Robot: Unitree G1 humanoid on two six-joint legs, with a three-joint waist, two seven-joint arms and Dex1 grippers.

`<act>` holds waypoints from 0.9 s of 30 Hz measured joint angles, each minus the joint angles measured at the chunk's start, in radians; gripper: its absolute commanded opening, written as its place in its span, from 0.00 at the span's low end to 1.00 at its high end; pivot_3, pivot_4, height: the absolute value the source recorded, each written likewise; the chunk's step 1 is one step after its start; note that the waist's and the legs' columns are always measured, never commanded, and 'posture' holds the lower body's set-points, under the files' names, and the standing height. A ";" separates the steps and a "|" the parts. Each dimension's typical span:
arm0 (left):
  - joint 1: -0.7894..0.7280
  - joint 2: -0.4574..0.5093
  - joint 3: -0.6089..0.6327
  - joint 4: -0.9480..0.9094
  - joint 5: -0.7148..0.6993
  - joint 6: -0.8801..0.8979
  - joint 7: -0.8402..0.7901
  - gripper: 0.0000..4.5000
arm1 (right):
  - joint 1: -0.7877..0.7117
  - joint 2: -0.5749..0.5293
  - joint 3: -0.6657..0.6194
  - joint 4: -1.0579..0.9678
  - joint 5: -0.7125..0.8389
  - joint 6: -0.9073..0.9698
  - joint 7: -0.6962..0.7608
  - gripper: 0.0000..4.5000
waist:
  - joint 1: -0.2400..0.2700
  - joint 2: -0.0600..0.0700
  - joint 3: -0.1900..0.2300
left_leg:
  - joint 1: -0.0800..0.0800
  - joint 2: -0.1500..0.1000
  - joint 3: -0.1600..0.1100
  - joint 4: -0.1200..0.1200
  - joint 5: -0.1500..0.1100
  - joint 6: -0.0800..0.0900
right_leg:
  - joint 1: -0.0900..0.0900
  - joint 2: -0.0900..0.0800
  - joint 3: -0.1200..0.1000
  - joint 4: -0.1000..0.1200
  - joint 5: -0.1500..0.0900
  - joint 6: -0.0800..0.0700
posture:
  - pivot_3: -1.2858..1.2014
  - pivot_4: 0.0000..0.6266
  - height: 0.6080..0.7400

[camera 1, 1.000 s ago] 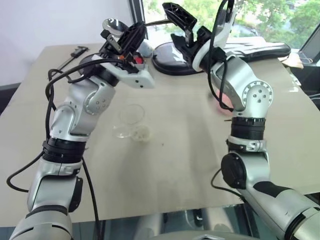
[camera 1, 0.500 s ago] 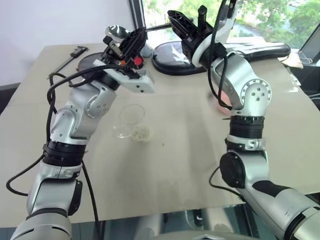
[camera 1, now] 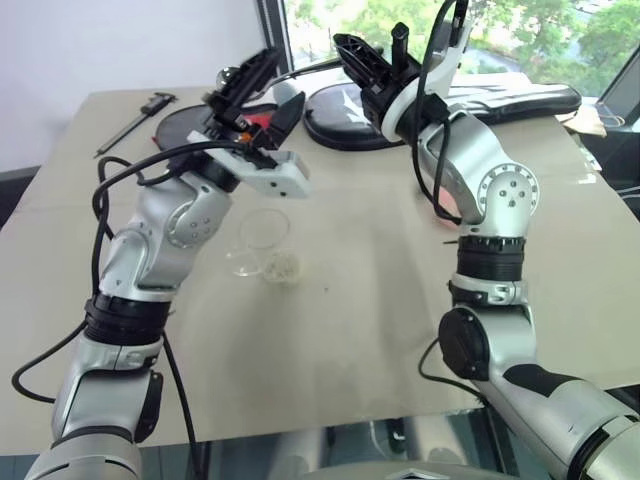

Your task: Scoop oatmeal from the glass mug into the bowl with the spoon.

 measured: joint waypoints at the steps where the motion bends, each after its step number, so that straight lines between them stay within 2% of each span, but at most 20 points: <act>1: 0.009 0.006 0.015 -0.015 -0.014 -0.001 -0.002 0.71 | 0.000 -0.004 -0.001 0.001 -0.001 -0.001 0.000 0.00 | 0.000 0.000 0.000 | 0.000 0.000 0.000 0.000 0.000 0.000 | 0.000 0.000 0.000 0.000 0.000 0.000 | 0.52 0.24 1.00; 5: 0.083 0.029 0.166 -0.112 -0.148 0.007 -0.034 0.71 | 0.001 -0.016 -0.009 0.003 -0.010 -0.007 0.003 0.00 | 0.001 0.000 0.000 | 0.000 0.001 0.003 0.000 0.000 0.000 | -0.002 0.000 0.003 0.000 0.000 0.000 | 0.52 0.24 1.00; 8: 0.162 0.000 0.343 -0.191 -0.350 0.169 -0.108 0.71 | 0.005 -0.048 -0.018 0.010 -0.020 -0.009 0.013 0.00 | 0.000 0.000 0.000 | 0.001 0.001 0.005 0.000 0.000 0.001 | -0.001 0.001 0.004 0.001 0.000 0.000 | 0.52 0.24 1.00; 11: 0.269 -0.007 0.437 -0.193 -0.469 0.307 -0.194 0.71 | 0.025 -0.106 -0.037 0.010 -0.020 0.001 0.034 0.00 | 0.001 0.000 0.000 | 0.002 0.001 0.006 0.001 -0.002 0.004 | 0.000 0.003 0.004 0.001 0.000 0.000 | 0.52 0.24 1.00; 15: 0.532 -0.109 0.596 -0.259 -0.784 0.534 -0.339 0.71 | 0.115 -0.256 -0.069 -0.008 -0.006 0.064 0.112 0.00 | 0.002 0.000 0.000 | 0.001 0.002 0.007 0.004 -0.003 0.005 | 0.001 0.002 0.005 -0.001 0.000 0.001 | 0.52 0.24 1.00; 17: 0.641 -0.159 0.614 -0.308 -0.898 0.613 -0.383 0.71 | 0.147 -0.305 -0.091 -0.011 0.007 0.091 0.130 0.00 | 0.003 0.000 0.000 | -0.001 0.002 0.007 0.006 -0.003 0.006 | 0.001 0.002 0.005 -0.002 0.000 0.001 | 0.52 0.24 1.00; 20: 0.809 -0.210 0.610 -0.422 -0.996 0.656 -0.435 0.71 | 0.194 -0.372 -0.093 -0.043 0.025 0.150 0.139 0.00 | 0.002 0.000 0.000 | 0.001 0.003 0.009 0.006 -0.006 0.010 | 0.002 -0.001 0.009 -0.002 0.000 0.001 | 0.52 0.24 1.00; 24: 0.961 -0.240 0.574 -0.454 -1.000 0.629 -0.477 0.71 | 0.235 -0.391 -0.094 -0.053 0.038 0.177 0.125 0.00 | 0.003 0.001 0.000 | 0.007 0.006 0.009 0.006 -0.007 0.011 | 0.007 0.005 0.010 -0.001 0.001 0.000 | 0.52 0.24 1.00; 27: 1.010 -0.245 0.529 -0.451 -0.973 0.591 -0.490 0.71 | 0.241 -0.393 -0.094 -0.061 0.043 0.177 0.113 0.00 | 0.004 0.002 0.000 | 0.008 0.008 0.009 0.008 -0.006 0.011 | 0.008 0.011 0.009 -0.001 0.003 -0.004 | 0.52 0.24 1.00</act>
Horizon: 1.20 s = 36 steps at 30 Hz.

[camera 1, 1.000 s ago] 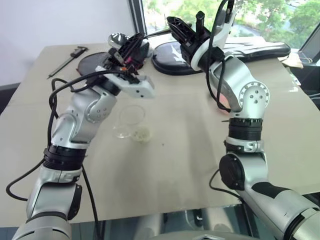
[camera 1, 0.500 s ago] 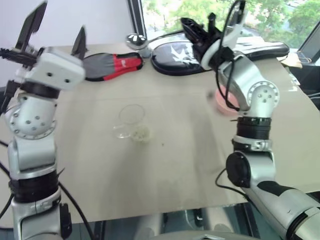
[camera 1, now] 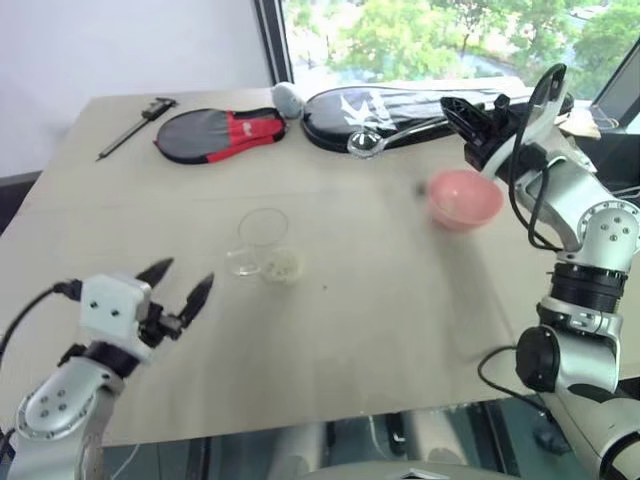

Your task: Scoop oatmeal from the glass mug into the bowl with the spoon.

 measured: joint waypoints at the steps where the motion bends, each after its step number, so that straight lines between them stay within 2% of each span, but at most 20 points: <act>1: 0.003 -0.003 -0.015 0.001 0.004 -0.010 -0.001 0.71 | 0.000 0.000 0.000 -0.003 0.003 -0.001 -0.005 0.00 | 0.001 0.000 0.000 | 0.001 0.001 0.000 0.001 0.000 0.000 | 0.001 0.001 0.000 0.000 0.000 0.000 | 0.52 0.24 1.00; 6: -0.030 -0.019 -0.107 0.051 0.039 -0.047 0.010 0.71 | 0.000 0.001 0.001 -0.014 0.005 -0.002 -0.015 0.00 | 0.001 0.000 0.000 | 0.011 0.005 0.003 0.001 0.000 0.000 | 0.009 0.006 0.001 -0.001 0.001 -0.001 | 0.52 0.24 1.00; 12: -0.144 -0.036 -0.173 0.127 0.078 -0.070 0.056 0.71 | 0.000 0.001 0.002 -0.016 0.005 -0.003 -0.022 0.00 | 0.001 0.001 0.000 | 0.011 0.007 0.004 0.000 0.000 0.000 | 0.009 0.008 0.002 -0.001 0.001 -0.001 | 0.52 0.24 1.00; 25: -0.302 -0.072 -0.184 0.240 0.085 -0.073 0.128 0.71 | 0.003 0.000 0.002 -0.020 -0.024 -0.024 -0.033 0.00 | 0.001 0.001 0.000 | 0.010 0.008 0.005 -0.001 0.000 0.000 | 0.008 0.007 0.003 -0.003 0.001 -0.001 | 0.52 0.24 1.00; 27: -0.311 -0.070 -0.191 0.248 0.086 -0.074 0.126 0.57 | 0.003 0.000 0.002 -0.020 -0.028 -0.026 -0.033 0.00 | 0.001 0.001 0.000 | 0.010 0.008 0.005 -0.001 0.000 0.000 | 0.008 0.007 0.003 -0.004 0.001 -0.001 | 0.52 0.24 1.00; 28: -0.312 -0.070 -0.194 0.249 0.086 -0.074 0.125 0.56 | 0.003 0.000 0.002 -0.020 -0.029 -0.026 -0.033 0.00 | 0.001 0.001 0.000 | 0.010 0.008 0.005 -0.001 0.000 0.000 | 0.008 0.007 0.003 -0.004 0.001 -0.001 | 0.52 0.24 1.00; 33: -0.340 -0.071 -0.224 0.277 0.091 -0.080 0.125 0.05 | 0.003 0.008 0.004 -0.023 -0.035 -0.032 -0.035 0.00 | 0.001 0.001 0.000 | 0.009 0.008 0.005 -0.001 0.000 0.000 | 0.008 0.007 0.003 -0.003 0.001 -0.001 | 0.52 0.24 1.00; 34: -0.346 -0.072 -0.223 0.285 0.095 -0.083 0.134 0.02 | 0.003 0.009 0.003 -0.026 -0.035 -0.033 -0.039 0.00 | 0.001 0.001 0.000 | 0.009 0.008 0.005 -0.002 0.000 0.000 | 0.007 0.007 0.003 -0.003 0.001 -0.001 | 0.52 0.24 1.00; 36: -0.349 -0.069 -0.234 0.289 0.097 -0.088 0.125 0.02 | 0.004 0.014 0.003 -0.036 -0.033 -0.035 -0.048 0.00 | 0.001 0.001 0.001 | 0.009 0.008 0.005 -0.002 0.000 0.000 | 0.007 0.007 0.003 -0.004 0.001 -0.001 | 0.52 0.24 1.00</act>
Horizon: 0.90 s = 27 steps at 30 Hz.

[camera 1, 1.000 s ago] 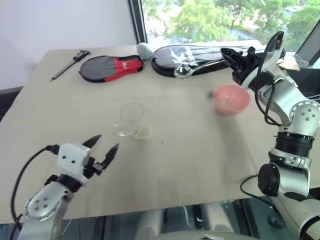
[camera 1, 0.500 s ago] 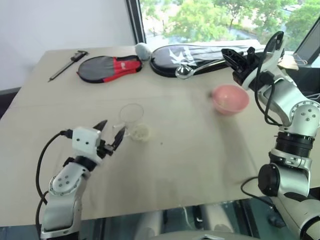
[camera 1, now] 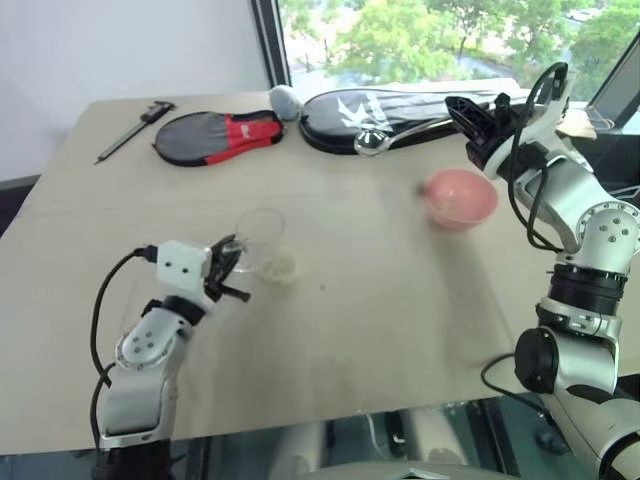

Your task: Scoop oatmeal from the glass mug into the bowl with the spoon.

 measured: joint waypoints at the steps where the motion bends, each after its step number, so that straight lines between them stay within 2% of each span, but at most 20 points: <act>1: -0.005 0.000 -0.005 0.004 0.000 -0.001 0.002 0.02 | 0.000 0.002 0.002 -0.004 0.003 0.000 -0.001 0.00 | 0.000 0.000 0.000 | 0.000 0.000 0.000 0.000 0.000 0.000 | 0.000 0.000 0.000 0.000 0.000 0.000 | 0.52 0.24 1.00; 11: -0.131 0.013 -0.057 0.085 0.039 -0.003 0.002 0.02 | -0.008 -0.001 0.060 -0.076 0.084 0.047 0.025 0.00 | 0.003 0.001 0.001 | -0.001 0.000 -0.001 0.000 0.000 0.000 | 0.000 0.000 -0.001 -0.001 0.000 0.000 | 0.52 0.24 1.00; 18: -0.294 0.020 -0.108 0.224 0.061 -0.055 -0.029 0.02 | -0.027 -0.055 0.193 -0.156 0.074 0.120 0.160 0.00 | 0.002 0.001 0.002 | -0.007 0.000 -0.002 0.000 0.000 0.000 | -0.005 0.000 -0.002 -0.001 0.000 0.000 | 0.52 0.24 1.00; 20: -0.317 0.020 -0.123 0.254 0.069 -0.075 -0.042 0.02 | -0.034 -0.071 0.220 -0.160 0.041 0.122 0.197 0.00 | 0.002 0.001 0.002 | -0.012 0.000 -0.002 0.001 0.000 0.000 | -0.009 0.000 -0.002 -0.001 0.000 0.000 | 0.52 0.24 1.00; 27: -0.512 0.018 -0.215 0.489 0.119 -0.195 -0.101 0.02 | -0.048 -0.135 0.361 -0.160 -0.234 0.059 0.399 0.00 | 0.009 0.001 0.002 | -0.014 -0.002 -0.004 0.001 0.000 0.000 | -0.010 -0.001 -0.004 -0.003 0.001 0.002 | 0.52 0.24 1.00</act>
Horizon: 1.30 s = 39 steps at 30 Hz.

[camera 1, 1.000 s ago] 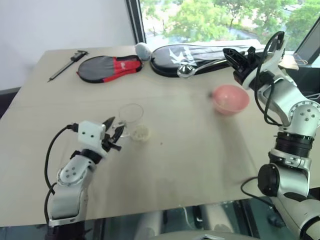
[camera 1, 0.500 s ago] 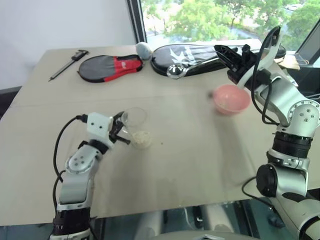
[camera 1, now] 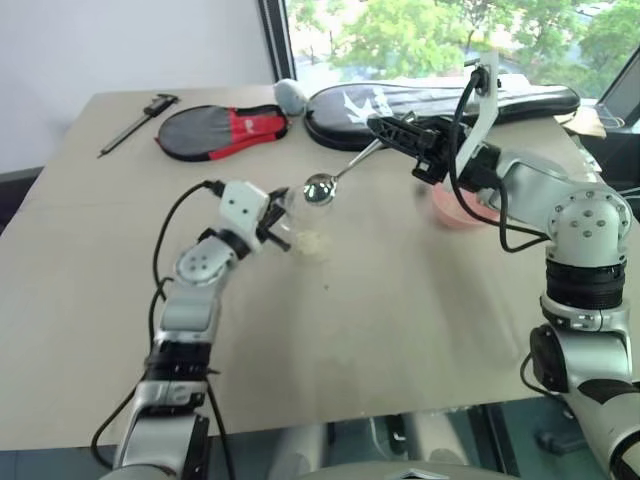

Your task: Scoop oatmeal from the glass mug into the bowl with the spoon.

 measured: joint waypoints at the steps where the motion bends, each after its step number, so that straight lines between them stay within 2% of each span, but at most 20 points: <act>1: -0.019 -0.001 -0.008 0.022 0.001 -0.013 -0.005 0.02 | -0.005 -0.006 0.011 0.000 -0.027 -0.006 0.026 0.00 | 0.001 0.000 0.000 | 0.000 0.000 0.000 0.000 0.000 0.000 | 0.000 0.000 0.000 -0.001 0.000 0.001 | 0.52 0.24 1.00; 4: -0.068 -0.012 -0.024 0.081 0.018 -0.055 -0.014 0.02 | -0.005 -0.028 0.050 -0.004 -0.106 -0.027 0.094 0.00 | -0.001 0.000 0.000 | -0.001 0.000 0.001 0.000 0.000 0.000 | 0.000 -0.001 0.001 -0.004 0.001 0.002 | 0.52 0.24 1.00; 7: -0.131 -0.033 -0.051 0.144 0.033 -0.077 -0.018 0.02 | 0.003 -0.082 0.196 -0.061 -0.290 -0.099 0.190 0.00 | 0.000 0.000 0.000 | -0.003 0.000 -0.001 0.000 0.000 0.000 | 0.000 -0.001 -0.001 -0.008 0.002 0.003 | 0.52 0.24 1.00; 10: -0.182 -0.041 -0.075 0.186 0.057 -0.096 -0.019 0.02 | 0.037 -0.082 0.290 -0.072 -0.427 -0.169 0.249 0.00 | 0.000 0.000 0.000 | -0.004 -0.002 0.000 0.000 0.001 -0.002 | 0.000 -0.003 0.000 -0.010 0.003 0.005 | 0.52 0.24 1.00; 15: -0.214 -0.054 -0.087 0.230 0.076 -0.099 -0.019 0.02 | 0.065 -0.060 0.341 -0.078 -0.550 -0.222 0.284 0.00 | 0.001 0.000 0.000 | -0.005 -0.004 0.000 0.000 0.002 -0.005 | 0.000 -0.005 0.000 -0.012 0.004 0.007 | 0.52 0.24 1.00; 19: -0.225 -0.055 -0.090 0.245 0.089 -0.112 -0.025 0.02 | 0.093 0.039 0.244 -0.079 -0.480 -0.100 0.226 0.00 | 0.006 0.000 0.000 | -0.006 -0.004 -0.001 0.000 0.003 -0.005 | -0.001 -0.008 -0.001 -0.011 0.004 0.007 | 0.52 0.24 1.00; 27: -0.248 -0.072 -0.097 0.315 0.126 -0.190 -0.002 0.02 | 0.015 0.173 -0.118 0.030 -0.267 0.228 -0.017 0.00 | 0.019 0.000 0.000 | -0.006 -0.007 -0.002 0.000 0.003 -0.005 | -0.001 -0.011 -0.002 -0.011 0.005 0.007 | 0.52 0.24 1.00; 33: -0.280 -0.120 -0.100 0.391 0.152 -0.258 0.040 0.02 | -0.027 0.168 -0.247 0.088 -0.213 0.323 -0.087 0.00 | 0.017 0.000 0.000 | -0.006 -0.008 -0.001 0.000 0.003 -0.004 | -0.001 -0.010 -0.002 -0.011 0.005 0.008 | 0.52 0.24 1.00; 37: -0.288 -0.129 -0.101 0.413 0.155 -0.281 0.047 0.02 | -0.031 0.163 -0.266 0.097 -0.205 0.333 -0.096 0.00 | 0.017 0.000 0.000 | -0.006 -0.008 -0.001 0.000 0.003 -0.004 | -0.001 -0.010 -0.001 -0.011 0.005 0.008 | 0.52 0.24 1.00; 39: -0.328 -0.178 -0.119 0.489 0.156 -0.328 0.067 0.02 | -0.038 0.106 -0.316 0.127 -0.200 0.344 -0.102 0.00 | 0.019 0.000 0.000 | -0.007 -0.009 -0.001 0.001 0.000 0.000 | -0.001 -0.010 -0.002 -0.010 0.006 0.009 | 0.52 0.24 1.00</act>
